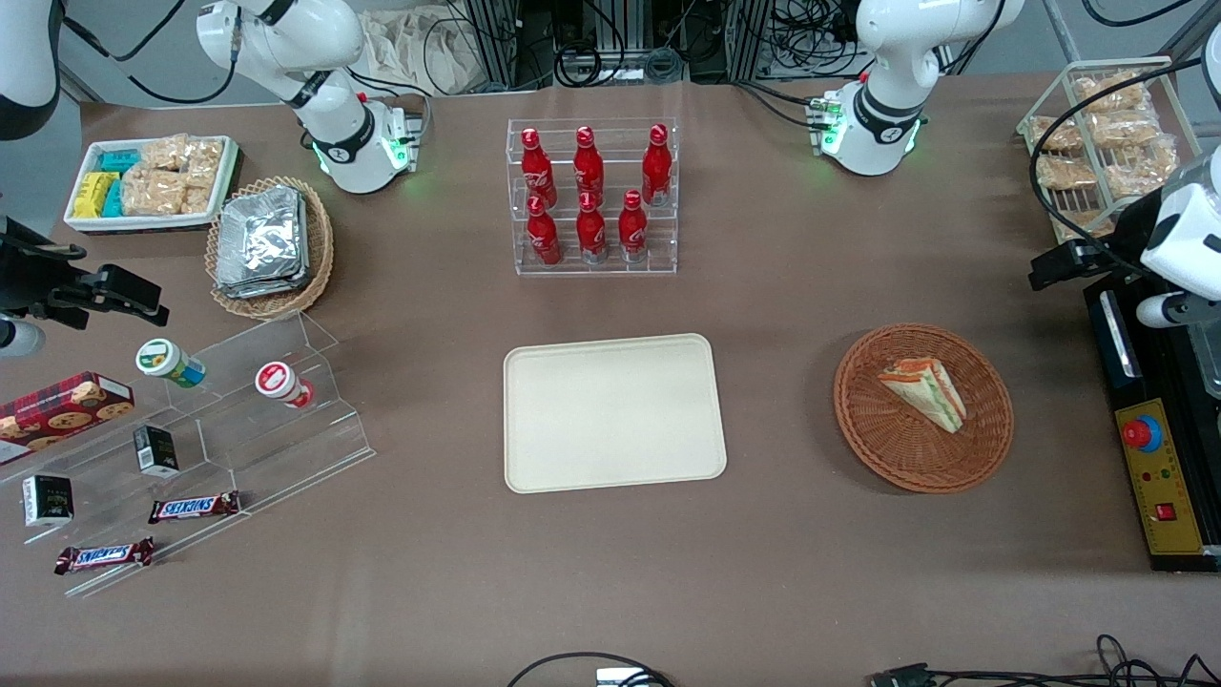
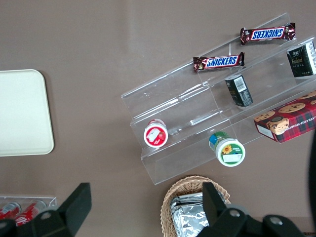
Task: Place sandwich from basket to tray
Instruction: 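Move the left gripper over the wrapped sandwich in the wicker basket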
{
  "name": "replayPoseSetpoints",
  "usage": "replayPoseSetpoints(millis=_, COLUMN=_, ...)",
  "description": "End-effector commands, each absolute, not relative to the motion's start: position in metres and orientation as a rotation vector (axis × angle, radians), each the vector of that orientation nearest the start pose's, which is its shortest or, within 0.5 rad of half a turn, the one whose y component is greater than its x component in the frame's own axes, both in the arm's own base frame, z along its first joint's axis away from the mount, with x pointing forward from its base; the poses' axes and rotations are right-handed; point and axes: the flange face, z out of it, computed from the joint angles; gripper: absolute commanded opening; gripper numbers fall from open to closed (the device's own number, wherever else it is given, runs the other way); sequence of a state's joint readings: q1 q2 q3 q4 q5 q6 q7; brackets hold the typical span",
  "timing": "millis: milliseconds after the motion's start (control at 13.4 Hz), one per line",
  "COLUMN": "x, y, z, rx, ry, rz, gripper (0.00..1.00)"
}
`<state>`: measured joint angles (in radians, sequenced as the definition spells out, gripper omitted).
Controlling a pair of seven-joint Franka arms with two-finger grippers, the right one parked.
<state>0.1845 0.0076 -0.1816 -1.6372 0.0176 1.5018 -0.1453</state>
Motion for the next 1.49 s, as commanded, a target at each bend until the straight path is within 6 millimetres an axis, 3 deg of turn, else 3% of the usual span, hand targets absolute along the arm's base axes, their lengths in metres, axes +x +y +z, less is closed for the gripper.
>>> replayPoseSetpoints(millis=0, x=0.539, y=0.006, z=0.590, rx=-3.085, ry=-0.226, rz=0.215, gripper=1.00)
replayPoseSetpoints(millis=822, x=0.540, y=0.007, z=0.589, rx=-3.085, ry=-0.230, rz=0.215, gripper=1.00)
replayPoseSetpoints(millis=1046, x=0.539, y=0.007, z=0.587, rx=-3.067, ry=-0.345, rz=0.224, gripper=1.00)
replayPoseSetpoints(millis=1195, x=0.544, y=0.008, z=0.576, rx=-3.039, ry=-0.486, rz=0.260, gripper=1.00)
replayPoseSetpoints(millis=1420, x=0.561, y=0.015, z=0.540, rx=-3.033, ry=-0.564, rz=0.349, gripper=1.00)
